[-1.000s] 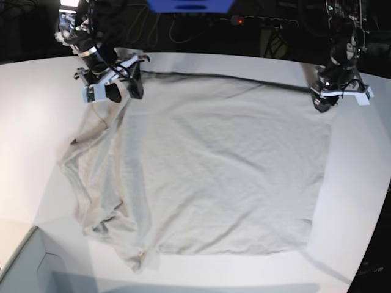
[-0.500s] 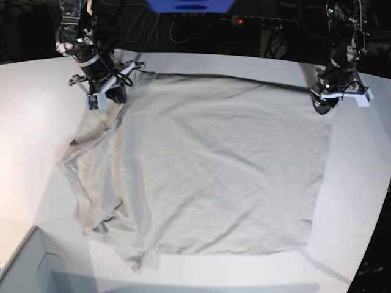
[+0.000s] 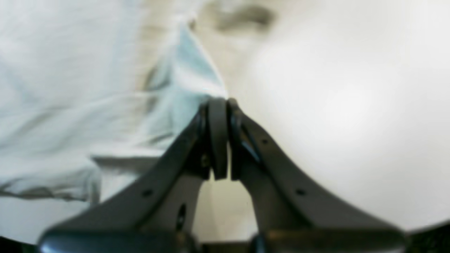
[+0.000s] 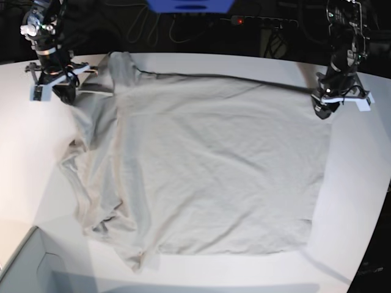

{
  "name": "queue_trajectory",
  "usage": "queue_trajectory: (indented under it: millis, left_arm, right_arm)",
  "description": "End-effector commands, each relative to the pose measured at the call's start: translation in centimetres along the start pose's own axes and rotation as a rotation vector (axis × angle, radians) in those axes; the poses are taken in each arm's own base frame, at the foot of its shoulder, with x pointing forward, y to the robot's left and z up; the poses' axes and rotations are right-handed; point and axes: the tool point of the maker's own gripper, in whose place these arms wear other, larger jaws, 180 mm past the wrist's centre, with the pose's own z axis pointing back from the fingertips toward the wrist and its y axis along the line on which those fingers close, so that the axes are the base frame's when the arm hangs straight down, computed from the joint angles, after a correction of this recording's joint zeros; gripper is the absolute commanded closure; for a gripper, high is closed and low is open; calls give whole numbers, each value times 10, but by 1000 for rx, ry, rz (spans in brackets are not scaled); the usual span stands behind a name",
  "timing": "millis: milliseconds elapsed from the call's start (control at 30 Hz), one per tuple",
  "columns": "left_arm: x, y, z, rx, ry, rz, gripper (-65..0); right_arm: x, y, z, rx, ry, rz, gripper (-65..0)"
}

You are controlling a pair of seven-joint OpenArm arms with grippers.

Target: Layout the t-shirt on the table in an organized manner, then fold the t-shirt properly

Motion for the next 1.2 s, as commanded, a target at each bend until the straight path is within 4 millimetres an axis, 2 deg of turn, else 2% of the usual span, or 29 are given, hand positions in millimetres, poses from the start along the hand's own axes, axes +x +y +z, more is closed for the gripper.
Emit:
queue_trajectory:
  millis: [0, 133, 400, 500, 600, 667, 767, 900, 1033, 1167]
  left_arm:
    - [12, -4, 1, -16, -32, -8, -330]
    - [12, -4, 1, -16, -32, -8, -330]
    - [10, -1, 2, -11, -26, -10, -330]
    - [10, -1, 2, -11, -26, -10, -332]
    - [4, 5, 6, 2, -14, -11, -333]
    - [5, 4, 7, 0, -16, -12, -342]
    - [0, 9, 11, 7, -5, -17, -421]
    - [1, 5, 18, -7, -9, -29, -537]
    - [2, 0, 24, -21, -14, -40, -544]
    - [-1, 7, 18, -2, -5, -30, -543]
  right_arm:
    - [7, -8, 5, -15, -35, -22, 0]
    - [2, -27, 15, -58, -41, -95, 0]
    - [-53, -37, 17, -84, 82, -168, 0]
    - [-66, -36, 16, -81, 115, -177, 0]
    - [-67, -39, 16, -81, 126, -166, 0]
    - [-67, -40, 16, -81, 126, -164, -43]
    - [-64, -43, 17, -89, 114, -164, -119]
    - [-63, -47, 18, -99, 108, -167, -189]
    - [-63, -58, 25, -134, 102, -171, -227]
    - [-55, -55, 35, -135, 87, -151, -230]
